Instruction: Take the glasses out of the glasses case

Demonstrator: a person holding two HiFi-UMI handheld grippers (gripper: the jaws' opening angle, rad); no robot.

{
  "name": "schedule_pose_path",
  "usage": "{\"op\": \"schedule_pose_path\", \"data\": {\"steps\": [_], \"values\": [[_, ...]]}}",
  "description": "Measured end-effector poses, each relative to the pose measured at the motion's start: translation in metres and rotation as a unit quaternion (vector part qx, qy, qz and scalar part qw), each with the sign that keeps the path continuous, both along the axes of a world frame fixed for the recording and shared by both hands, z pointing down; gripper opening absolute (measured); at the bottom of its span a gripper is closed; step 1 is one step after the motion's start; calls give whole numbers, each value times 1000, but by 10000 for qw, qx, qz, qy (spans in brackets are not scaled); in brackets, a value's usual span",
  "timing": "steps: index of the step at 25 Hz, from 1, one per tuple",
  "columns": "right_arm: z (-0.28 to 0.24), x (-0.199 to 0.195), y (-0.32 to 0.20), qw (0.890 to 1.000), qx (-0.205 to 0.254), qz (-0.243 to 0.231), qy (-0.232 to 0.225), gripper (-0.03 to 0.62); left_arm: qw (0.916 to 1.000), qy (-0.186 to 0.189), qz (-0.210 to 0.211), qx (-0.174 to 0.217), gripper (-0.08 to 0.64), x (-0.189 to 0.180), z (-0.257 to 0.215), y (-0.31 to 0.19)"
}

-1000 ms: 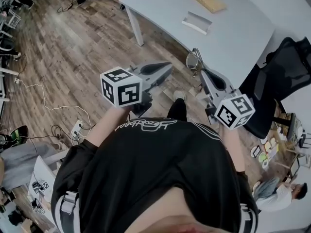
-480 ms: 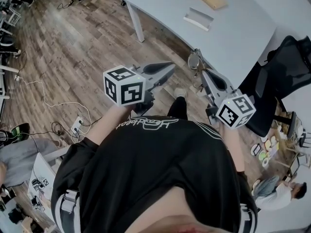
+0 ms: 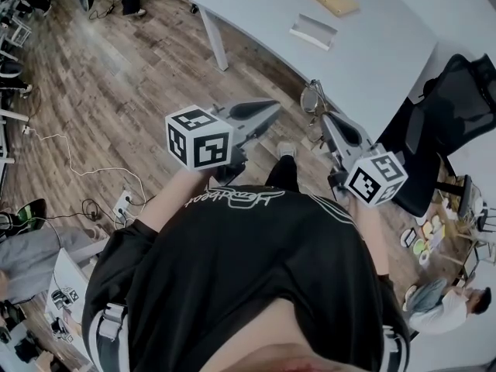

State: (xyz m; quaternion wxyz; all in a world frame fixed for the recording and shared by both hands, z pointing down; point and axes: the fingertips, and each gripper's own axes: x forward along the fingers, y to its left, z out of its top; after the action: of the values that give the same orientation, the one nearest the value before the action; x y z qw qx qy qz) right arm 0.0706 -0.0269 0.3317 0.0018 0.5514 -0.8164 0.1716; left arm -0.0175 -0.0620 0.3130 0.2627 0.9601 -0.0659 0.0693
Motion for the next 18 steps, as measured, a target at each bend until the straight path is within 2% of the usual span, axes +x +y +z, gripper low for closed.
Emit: {"op": "schedule_pose_path", "data": {"steps": [18], "values": [[3,-1,0,9999,-41,-19,107,20,10000,31,-10,-73,6,0,3,0]]}}
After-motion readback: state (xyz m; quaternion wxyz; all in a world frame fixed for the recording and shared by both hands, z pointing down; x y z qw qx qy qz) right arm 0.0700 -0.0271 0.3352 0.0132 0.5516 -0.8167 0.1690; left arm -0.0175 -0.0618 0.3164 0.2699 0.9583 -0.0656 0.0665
